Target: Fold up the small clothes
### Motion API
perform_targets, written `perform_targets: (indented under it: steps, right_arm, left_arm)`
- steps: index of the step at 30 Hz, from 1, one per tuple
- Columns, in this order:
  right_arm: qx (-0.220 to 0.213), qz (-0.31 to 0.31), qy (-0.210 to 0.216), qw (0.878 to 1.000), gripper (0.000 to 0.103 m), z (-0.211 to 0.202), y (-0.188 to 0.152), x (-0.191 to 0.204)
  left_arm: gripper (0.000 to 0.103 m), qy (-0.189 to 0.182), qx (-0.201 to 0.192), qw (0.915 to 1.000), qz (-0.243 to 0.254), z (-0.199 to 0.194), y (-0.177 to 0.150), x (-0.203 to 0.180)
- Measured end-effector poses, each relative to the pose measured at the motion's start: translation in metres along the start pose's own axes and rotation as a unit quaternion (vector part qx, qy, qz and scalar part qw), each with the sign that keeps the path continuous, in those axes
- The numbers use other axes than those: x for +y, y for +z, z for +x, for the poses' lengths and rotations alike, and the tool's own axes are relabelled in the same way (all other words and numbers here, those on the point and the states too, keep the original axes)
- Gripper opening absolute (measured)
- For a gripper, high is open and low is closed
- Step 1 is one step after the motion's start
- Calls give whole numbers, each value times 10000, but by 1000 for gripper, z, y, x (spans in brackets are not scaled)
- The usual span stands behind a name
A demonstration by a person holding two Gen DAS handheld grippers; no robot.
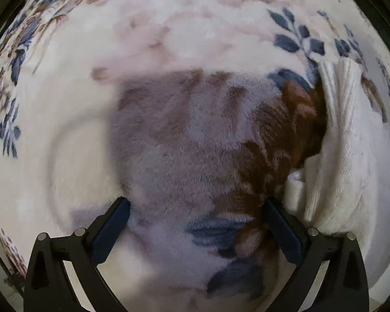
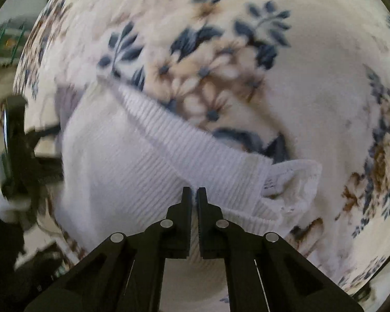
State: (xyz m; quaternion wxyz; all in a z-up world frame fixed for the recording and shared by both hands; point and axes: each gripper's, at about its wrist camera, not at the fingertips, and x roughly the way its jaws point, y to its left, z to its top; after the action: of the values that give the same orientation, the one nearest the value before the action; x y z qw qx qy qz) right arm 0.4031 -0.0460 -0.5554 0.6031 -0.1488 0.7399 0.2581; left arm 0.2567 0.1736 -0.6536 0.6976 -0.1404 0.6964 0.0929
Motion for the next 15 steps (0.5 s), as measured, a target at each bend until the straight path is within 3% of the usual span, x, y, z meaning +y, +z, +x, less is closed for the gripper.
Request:
perform_targets:
  steps: [3,5,9,13,14,15]
  right_arm:
    - [-804,367,-265,9957,2,-33,7,-11]
    - [-1018,553,-412,9924,2,-40,14,-18]
    - [-554,597,-450,9957,2,-5,27,-24]
    - [-485,945,-161,9942,2,9,17,-35]
    - [-522,1048,0,9931,2,8,12,-39]
    - [-544,1101,92,9924,3,7,9,-42]
  left_arm:
    - [103,-210,7,9996,-173,-15,6,6]
    - [103,-339,-228,9987,-294,-34,10,13]
    - [103,-588,-666,9958,-202,-66,23,5]
    - [103,-818,-662,9939,321,-60,47,-31]
    - [101,-790,-651,9936,469,-56,55,-43]
    - [90,-758,-668,9926,670,-51,62,-56]
